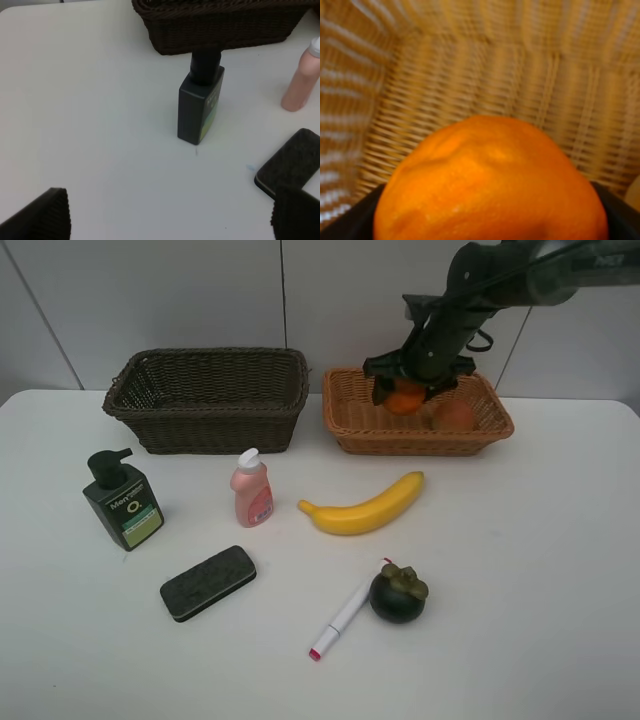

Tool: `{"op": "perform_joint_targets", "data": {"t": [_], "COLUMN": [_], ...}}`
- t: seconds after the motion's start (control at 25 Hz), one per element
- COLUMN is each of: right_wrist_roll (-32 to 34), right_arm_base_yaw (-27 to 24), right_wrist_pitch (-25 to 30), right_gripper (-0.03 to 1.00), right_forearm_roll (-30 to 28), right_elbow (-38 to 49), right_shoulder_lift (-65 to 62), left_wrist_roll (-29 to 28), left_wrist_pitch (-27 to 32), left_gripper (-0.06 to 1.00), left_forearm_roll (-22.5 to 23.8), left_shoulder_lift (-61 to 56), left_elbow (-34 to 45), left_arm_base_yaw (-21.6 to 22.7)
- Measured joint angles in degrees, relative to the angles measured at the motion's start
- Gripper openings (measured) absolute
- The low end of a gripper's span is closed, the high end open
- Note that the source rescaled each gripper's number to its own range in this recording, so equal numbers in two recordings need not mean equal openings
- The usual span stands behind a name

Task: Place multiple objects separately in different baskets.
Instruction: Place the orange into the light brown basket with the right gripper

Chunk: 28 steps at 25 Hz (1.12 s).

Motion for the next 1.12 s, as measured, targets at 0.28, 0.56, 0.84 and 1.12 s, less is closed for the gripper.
{"op": "perform_joint_targets", "data": {"t": [0.28, 0.56, 0.84, 1.12], "right_wrist_roll": [0.0, -0.7, -1.3, -1.1], "right_arm_base_yaw": [0.0, 0.0, 0.0, 0.0], "right_wrist_pitch": [-1.2, -1.4, -1.4, -0.7], "right_gripper": [0.87, 0.87, 0.98, 0.98], "right_forearm_roll": [0.0, -0.5, -2.4, -2.6], "right_elbow": [0.0, 0.0, 0.0, 0.0], "right_shoulder_lift": [1.8, 1.8, 1.7, 1.7], "left_wrist_roll": [0.0, 0.0, 0.0, 0.0], "left_wrist_pitch": [0.0, 0.0, 0.0, 0.0], "left_gripper": [1.00, 1.00, 1.00, 1.00], "left_forearm_roll": [0.0, 0.0, 0.0, 0.0], "left_shoulder_lift": [0.0, 0.0, 0.0, 0.0], "left_elbow": [0.0, 0.0, 0.0, 0.0], "left_arm_base_yaw": [0.0, 0.0, 0.0, 0.0]}}
